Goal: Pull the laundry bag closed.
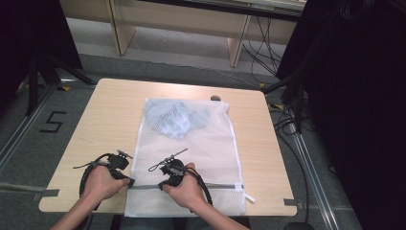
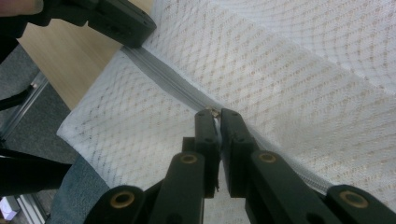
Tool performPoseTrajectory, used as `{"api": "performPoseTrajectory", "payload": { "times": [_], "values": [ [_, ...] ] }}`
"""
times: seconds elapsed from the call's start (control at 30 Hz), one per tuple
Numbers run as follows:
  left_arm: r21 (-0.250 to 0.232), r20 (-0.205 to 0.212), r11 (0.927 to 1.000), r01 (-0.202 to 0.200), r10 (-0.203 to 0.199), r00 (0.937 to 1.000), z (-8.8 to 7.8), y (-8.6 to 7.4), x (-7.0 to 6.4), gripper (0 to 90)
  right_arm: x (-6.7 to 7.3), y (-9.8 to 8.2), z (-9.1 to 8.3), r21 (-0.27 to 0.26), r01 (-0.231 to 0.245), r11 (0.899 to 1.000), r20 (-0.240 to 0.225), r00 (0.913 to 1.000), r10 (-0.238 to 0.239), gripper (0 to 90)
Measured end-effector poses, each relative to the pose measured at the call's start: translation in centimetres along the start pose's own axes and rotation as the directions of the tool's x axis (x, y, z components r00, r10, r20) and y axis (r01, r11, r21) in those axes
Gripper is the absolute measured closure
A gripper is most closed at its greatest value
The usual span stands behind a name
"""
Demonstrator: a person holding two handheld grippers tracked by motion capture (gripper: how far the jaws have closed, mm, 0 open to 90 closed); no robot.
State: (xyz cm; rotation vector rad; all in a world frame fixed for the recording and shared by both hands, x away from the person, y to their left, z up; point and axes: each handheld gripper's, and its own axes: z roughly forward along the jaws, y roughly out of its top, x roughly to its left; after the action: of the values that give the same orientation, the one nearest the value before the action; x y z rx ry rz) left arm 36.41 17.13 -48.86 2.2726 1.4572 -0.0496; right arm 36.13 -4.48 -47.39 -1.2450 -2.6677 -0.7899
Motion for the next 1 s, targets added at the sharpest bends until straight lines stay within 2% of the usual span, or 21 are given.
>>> {"api": "performPoseTrajectory", "payload": {
  "times": [0.1, 0.4, 0.43, 0.47, 0.53, 0.77, 0.9, 0.97, 1.0],
  "values": [
    [0.001, 0.0, 1.0, 0.0, 0.0, 1.0, -0.01, 0.0, 0.01, 90.0, 0.14, -0.05, -0.16, 0.009, -0.024, 1.0, -0.002, 0.9997, 0.024, 87.0],
    [0.003, 0.0, 1.0, -0.006, 0.006, 1.0, -0.02, 0.04, 0.09, 90.0, 0.1, -0.19, -0.42, 0.006, -0.017, 1.0, 0.009, 0.9998, 0.017, 87.0],
    [0.003, 0.0, 1.0, 0.001, -0.001, 1.0, -0.01, 0.02, 0.03, 90.0, -0.03, -0.2, -0.43, 0.002, -0.004, 1.0, 0.001, 1.0, 0.004, 87.0],
    [0.003, 0.0, 1.0, 0.002, -0.002, 1.0, -0.02, 0.02, 0.03, 90.0, 0.05, -0.25, -0.46, 0.002, -0.018, 1.0, 0.005, 0.9998, 0.018, 87.0],
    [0.001, 0.005, 0.9992, -0.041, 0.041, 0.9992, 0.02, 0.1, 0.39, 90.0, -0.06, -0.32, -0.49, 0.008, -0.014, 1.0, 0.014, 0.9998, 0.013, 87.1],
    [0.002, -0.005, 0.9995, -0.032, 0.032, 0.9995, -0.05, 0.07, 0.27, 90.0, -0.05, -0.28, -0.93, 0.001, -0.007, 1.0, 0.016, 0.9998, 0.007, 87.0],
    [0.001, -0.001, 0.9991, -0.041, 0.041, 0.9991, -0.04, 0.06, 0.39, 90.0, -0.28, -0.37, -0.78, 0.008, -0.017, 1.0, 0.019, 0.9997, 0.017, 87.0],
    [0.001, 0.001, 1.0, 0.008, -0.008, 1.0, -0.03, -0.04, 0.01, 90.0, -0.39, -0.43, -0.75, 0.012, -0.019, 1.0, 0.025, 0.9995, 0.019, 87.1],
    [0.003, 0.001, 1.0, -0.002, 0.002, 1.0, -0.03, 0.0, 0.07, 90.0, -0.47, -0.46, -0.74, 0.012, -0.015, 1.0, 0.025, 0.9996, 0.014, 87.0]
  ]
}}
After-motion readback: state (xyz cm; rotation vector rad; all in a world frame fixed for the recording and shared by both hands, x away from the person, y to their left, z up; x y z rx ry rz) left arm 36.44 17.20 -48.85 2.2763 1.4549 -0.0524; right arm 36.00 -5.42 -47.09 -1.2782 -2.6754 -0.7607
